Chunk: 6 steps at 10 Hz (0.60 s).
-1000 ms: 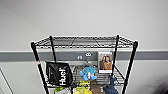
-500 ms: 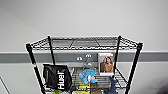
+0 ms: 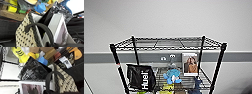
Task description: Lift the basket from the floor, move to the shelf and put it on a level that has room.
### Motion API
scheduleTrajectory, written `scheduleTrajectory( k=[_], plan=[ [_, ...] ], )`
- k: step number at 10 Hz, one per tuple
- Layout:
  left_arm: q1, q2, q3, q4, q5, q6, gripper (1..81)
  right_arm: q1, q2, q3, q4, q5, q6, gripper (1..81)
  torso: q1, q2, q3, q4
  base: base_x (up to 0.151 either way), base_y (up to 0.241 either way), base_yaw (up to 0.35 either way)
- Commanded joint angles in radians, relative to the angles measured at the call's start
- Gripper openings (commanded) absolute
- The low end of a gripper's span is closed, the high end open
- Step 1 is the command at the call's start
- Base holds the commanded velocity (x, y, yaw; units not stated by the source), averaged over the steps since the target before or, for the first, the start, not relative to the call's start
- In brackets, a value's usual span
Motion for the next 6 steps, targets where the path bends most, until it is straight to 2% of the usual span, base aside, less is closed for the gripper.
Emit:
scheduleTrajectory(
  k=[1, 6],
  plan=[
    [-0.11, -0.028, 0.07, 0.0, 0.031, 0.002, 1.0, 0.11, -0.022, 0.086, -0.021, -0.026, 0.01, 1.0, 0.0, 0.0, 0.0, 0.0, 0.0, 0.0, 0.0],
    [-0.156, -0.117, 0.227, 0.006, 0.026, 0.001, 1.0, 0.173, -0.115, 0.277, -0.024, -0.026, 0.01, 1.0, 0.0, 0.0, 0.0, 0.0, 0.0, 0.0, 0.0]
  ],
)
